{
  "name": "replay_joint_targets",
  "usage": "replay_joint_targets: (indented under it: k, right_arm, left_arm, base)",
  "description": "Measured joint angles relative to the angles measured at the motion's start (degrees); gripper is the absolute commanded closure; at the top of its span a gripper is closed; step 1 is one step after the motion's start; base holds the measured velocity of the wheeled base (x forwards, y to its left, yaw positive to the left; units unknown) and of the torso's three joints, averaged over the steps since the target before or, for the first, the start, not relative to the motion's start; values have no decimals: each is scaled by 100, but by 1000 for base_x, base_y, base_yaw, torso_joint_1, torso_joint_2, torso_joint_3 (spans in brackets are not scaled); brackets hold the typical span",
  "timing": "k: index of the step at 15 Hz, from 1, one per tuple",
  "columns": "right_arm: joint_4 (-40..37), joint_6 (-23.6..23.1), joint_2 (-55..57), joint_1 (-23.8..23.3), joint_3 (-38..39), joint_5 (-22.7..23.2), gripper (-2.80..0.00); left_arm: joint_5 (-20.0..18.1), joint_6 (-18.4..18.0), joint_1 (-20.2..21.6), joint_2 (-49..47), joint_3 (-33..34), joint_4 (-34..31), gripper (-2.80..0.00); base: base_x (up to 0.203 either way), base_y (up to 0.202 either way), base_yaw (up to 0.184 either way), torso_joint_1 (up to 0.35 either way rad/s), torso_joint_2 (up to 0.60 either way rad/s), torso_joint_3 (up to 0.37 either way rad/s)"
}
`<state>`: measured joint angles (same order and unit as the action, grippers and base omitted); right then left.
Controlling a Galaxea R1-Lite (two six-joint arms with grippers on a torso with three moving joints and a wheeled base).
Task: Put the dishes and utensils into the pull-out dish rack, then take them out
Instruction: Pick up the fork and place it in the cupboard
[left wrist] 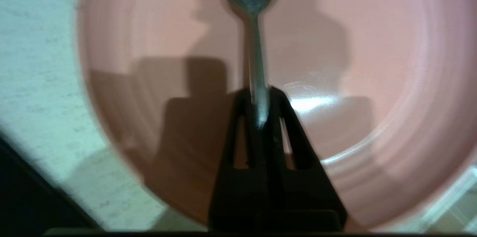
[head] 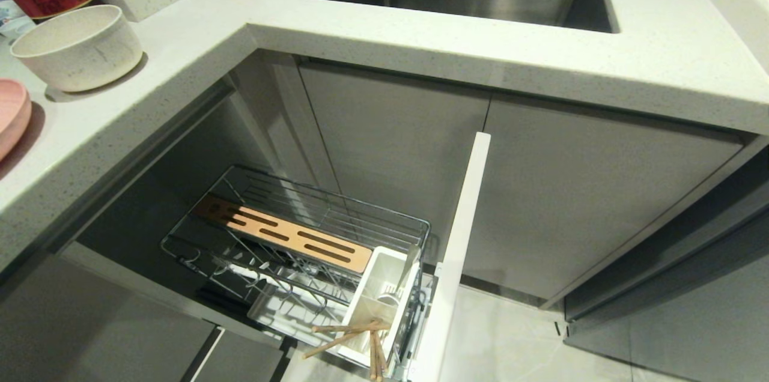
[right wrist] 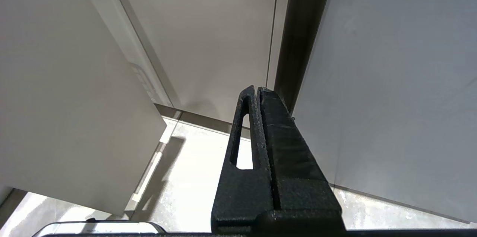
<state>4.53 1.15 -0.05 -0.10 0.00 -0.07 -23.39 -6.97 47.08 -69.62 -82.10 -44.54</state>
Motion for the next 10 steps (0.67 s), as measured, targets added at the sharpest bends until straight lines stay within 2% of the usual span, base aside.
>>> replay_joint_targets:
  k: [4,7,10]
  right_arm:
    - [-2,0,0,0,0,0,0]
    - [-2,0,0,0,0,2,0]
    - [-2,0,0,0,0,2,0]
  left_arm:
    - [-2,-2,-5,21,-4,-2,0]
    - [-22,87,-42,95,-274,-2,0]
    - [-22,706,-261,236,-865,23,0]
  base:
    - [0,0,0,0,0,0]
    - [0,0,0,0,0,0]
    - [0,0,0,0,0,0]
